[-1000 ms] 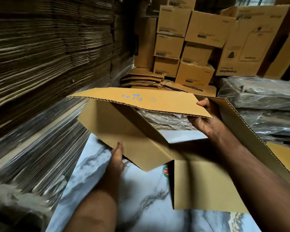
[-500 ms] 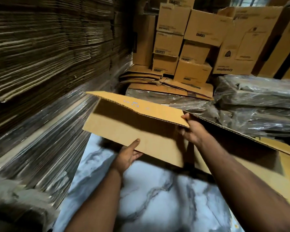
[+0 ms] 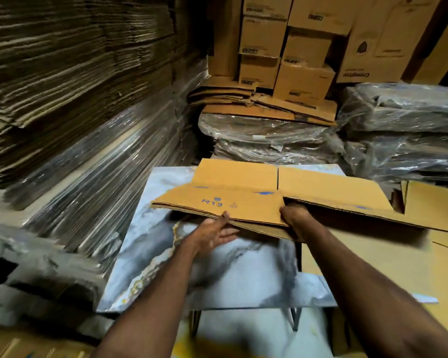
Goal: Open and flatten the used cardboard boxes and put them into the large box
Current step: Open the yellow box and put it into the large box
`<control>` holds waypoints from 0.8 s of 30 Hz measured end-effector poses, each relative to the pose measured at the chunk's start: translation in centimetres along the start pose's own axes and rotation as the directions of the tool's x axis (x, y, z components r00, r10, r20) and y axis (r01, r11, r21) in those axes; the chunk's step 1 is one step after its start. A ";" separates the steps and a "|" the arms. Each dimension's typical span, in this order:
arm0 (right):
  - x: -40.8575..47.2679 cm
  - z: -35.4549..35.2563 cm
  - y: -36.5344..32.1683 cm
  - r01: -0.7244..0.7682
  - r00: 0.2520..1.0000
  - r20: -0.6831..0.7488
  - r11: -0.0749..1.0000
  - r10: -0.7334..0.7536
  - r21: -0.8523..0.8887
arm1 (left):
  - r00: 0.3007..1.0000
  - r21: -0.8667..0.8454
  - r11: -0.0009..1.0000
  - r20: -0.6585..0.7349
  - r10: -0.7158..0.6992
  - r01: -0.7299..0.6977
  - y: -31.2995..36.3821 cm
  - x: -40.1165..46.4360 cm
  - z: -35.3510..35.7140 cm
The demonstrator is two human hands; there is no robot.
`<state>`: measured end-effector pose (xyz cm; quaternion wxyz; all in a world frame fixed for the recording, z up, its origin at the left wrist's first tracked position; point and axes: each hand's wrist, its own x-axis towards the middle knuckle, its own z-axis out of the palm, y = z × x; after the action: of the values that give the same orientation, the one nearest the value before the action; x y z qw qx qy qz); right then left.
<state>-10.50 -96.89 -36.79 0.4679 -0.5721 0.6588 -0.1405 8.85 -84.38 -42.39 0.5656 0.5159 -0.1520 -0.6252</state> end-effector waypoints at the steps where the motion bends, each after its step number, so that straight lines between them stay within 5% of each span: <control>1: -0.2 -0.3 1.1 0.023 1.000 0.021 1.000 -0.023 -0.013 | 1.000 -0.013 1.000 -0.024 -0.008 0.008 -0.6 -0.4 0.0; 3: -0.3 -0.8 3.9 0.045 0.998 0.050 0.999 -0.045 0.005 | 0.988 -0.026 1.000 -0.152 -0.006 0.002 -2.0 -1.2 0.0; 6: -0.5 -0.8 7.2 0.080 0.994 0.085 0.976 -0.063 -0.204 | 0.934 -0.104 0.994 -0.350 -0.070 0.035 -3.9 -2.5 0.7; 9: -3.6 -1.0 9.6 0.233 0.972 0.095 0.866 -0.213 -0.443 | 0.919 -0.119 0.975 -0.328 -0.217 0.188 -6.2 -5.0 3.4; 12: -5.6 -1.0 12.2 0.269 0.963 0.135 0.778 -0.235 -0.568 | 0.873 0.175 0.865 -0.234 -0.428 0.470 -8.5 -6.9 4.4; 15: -6.5 -0.8 14.0 0.315 0.944 0.284 0.708 -0.166 -0.632 | 0.806 0.485 0.647 -0.285 -0.519 0.589 -9.3 -8.0 3.7; 20: -8.2 0.0 13.0 0.400 0.909 0.360 0.690 -0.211 -0.604 | 0.891 0.629 0.644 -0.400 -0.213 0.436 -8.4 -7.7 1.4; 24: -9.7 0.8 10.8 0.493 0.852 0.466 0.669 -0.241 -0.556 | 0.884 0.873 0.323 -0.434 0.171 0.366 -7.8 -5.9 -2.6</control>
<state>-17.52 -84.72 -40.59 0.3077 -0.8370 0.4382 0.1126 5.71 -75.84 -46.71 0.1387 0.8839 -0.3165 -0.3151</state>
